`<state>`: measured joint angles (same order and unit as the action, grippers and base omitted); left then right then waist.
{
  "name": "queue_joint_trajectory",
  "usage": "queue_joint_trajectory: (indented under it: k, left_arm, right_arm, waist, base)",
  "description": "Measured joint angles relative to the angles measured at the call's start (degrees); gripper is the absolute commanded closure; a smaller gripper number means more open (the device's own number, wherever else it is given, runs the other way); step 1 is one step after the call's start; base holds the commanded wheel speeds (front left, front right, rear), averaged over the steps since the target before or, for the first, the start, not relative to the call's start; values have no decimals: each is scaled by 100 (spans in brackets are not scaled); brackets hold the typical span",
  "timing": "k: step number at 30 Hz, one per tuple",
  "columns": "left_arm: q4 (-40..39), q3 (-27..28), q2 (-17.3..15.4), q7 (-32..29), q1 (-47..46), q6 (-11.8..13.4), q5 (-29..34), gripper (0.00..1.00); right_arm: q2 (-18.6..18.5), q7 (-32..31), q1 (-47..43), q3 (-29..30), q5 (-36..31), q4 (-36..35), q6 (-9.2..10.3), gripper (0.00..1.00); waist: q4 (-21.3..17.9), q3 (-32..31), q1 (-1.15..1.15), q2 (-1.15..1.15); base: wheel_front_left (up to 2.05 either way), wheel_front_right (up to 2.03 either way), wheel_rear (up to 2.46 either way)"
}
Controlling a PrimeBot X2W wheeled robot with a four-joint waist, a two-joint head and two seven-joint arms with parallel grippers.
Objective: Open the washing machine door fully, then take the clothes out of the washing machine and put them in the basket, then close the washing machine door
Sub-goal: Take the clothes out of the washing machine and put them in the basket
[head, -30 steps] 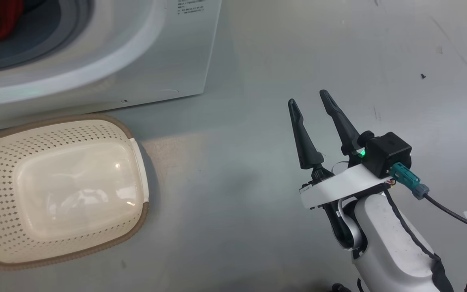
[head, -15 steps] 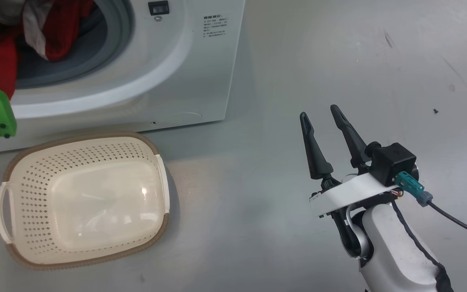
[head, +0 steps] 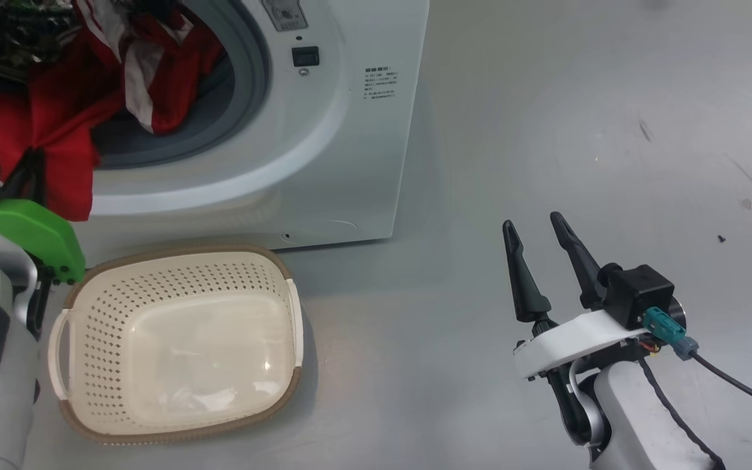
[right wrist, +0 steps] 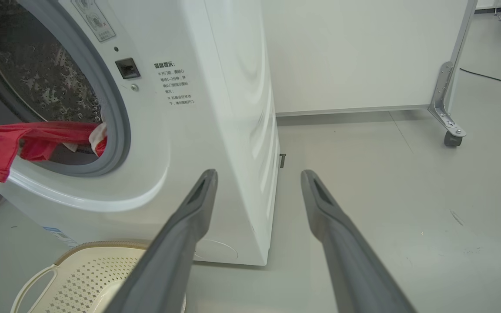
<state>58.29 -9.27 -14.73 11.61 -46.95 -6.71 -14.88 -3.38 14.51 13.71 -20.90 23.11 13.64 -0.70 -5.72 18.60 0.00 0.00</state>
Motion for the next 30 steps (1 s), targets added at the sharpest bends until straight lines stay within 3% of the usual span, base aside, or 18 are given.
queue_joint_trajectory:
  k: [9,17,30]
  left_arm:
    - [-232,60,263,216,421,-22,-227,100]
    - [-805,142,302,268,665,-23,-380,100]
    - [-2599,581,299,277,1071,-41,-494,100]
  right_arm:
    - [2,0,-307,54,0,86,-90,0]
    - [7,-1,-431,82,-2,86,-127,0]
    - [8,-1,-483,199,-62,14,-170,0]
  waist:
    - [170,-466,0,0]
    - [310,-713,0,0]
    - [373,-736,0,0]
  base:
    - [0,0,0]
    - [0,0,0]
    - [0,0,0]
